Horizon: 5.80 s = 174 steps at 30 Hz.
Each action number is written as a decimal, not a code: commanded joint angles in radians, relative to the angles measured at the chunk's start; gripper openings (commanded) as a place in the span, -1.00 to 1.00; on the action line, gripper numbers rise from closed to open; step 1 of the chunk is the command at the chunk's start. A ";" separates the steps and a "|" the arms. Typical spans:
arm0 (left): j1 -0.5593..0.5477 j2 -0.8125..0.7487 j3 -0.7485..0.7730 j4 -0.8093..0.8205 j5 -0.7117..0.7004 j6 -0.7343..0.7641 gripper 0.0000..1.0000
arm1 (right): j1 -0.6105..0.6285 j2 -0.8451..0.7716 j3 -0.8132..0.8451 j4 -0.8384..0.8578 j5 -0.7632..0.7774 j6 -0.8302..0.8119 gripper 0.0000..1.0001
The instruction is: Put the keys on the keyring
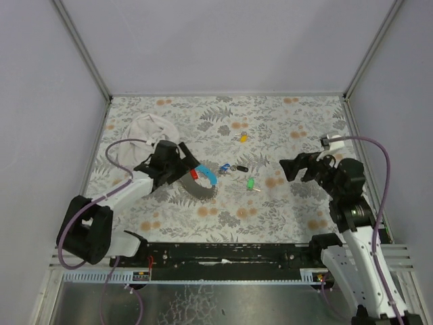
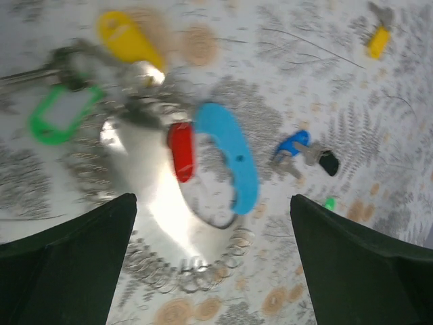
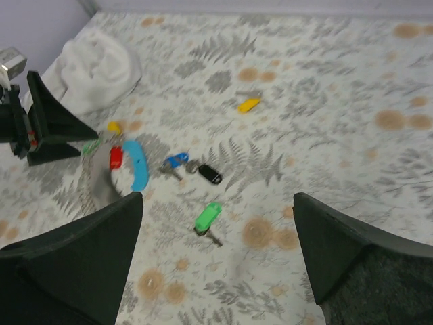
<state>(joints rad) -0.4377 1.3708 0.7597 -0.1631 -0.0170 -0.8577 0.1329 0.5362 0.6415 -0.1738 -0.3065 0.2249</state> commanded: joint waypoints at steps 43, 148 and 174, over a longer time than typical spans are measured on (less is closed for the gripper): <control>0.158 -0.335 -0.366 0.066 0.028 -0.010 0.92 | 0.703 1.454 0.627 0.224 0.273 -0.161 0.31; 0.026 -0.142 -0.473 0.690 0.503 -0.180 0.24 | 0.923 0.884 0.043 0.560 0.365 -0.145 -0.27; -0.082 -0.248 -0.349 0.526 0.385 -0.001 -0.97 | 0.923 0.787 -0.127 0.808 0.427 -0.061 -0.10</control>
<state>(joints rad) -0.5014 1.1732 0.3153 0.4511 0.4232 -0.9665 1.0519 1.3880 0.5308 0.5308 0.0914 0.1535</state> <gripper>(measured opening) 0.075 0.546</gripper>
